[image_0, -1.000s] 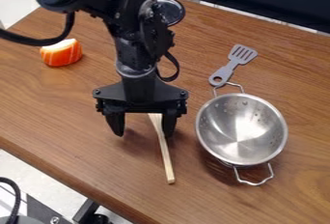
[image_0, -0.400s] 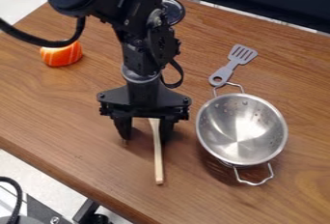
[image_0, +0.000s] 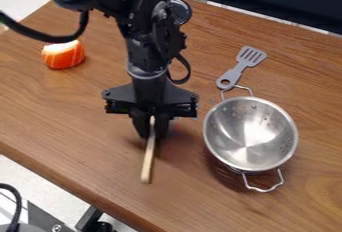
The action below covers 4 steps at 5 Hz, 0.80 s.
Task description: Put the wooden spatula into the silver plate
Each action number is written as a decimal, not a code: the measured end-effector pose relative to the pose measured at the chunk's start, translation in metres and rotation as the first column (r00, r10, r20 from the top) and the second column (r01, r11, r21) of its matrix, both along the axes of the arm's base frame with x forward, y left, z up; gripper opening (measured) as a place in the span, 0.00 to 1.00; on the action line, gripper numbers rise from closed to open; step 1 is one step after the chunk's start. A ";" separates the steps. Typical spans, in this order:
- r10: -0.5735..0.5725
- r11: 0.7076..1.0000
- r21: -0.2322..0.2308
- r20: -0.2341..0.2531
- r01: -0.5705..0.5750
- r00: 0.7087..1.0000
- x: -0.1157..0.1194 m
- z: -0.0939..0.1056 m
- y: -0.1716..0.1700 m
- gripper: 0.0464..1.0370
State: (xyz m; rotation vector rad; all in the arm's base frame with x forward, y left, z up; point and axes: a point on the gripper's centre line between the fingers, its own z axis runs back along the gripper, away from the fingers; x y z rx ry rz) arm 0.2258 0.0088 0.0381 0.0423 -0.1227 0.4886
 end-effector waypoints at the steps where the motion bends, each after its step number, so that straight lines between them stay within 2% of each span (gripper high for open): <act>1: -0.005 1.000 0.018 0.013 0.005 1.000 0.003 0.002 0.003 0.02; 2: 0.001 0.998 0.055 0.014 -0.002 1.000 0.013 0.014 0.005 0.01; 4: 0.034 0.999 0.036 -0.007 -0.034 0.999 0.021 0.030 0.010 0.01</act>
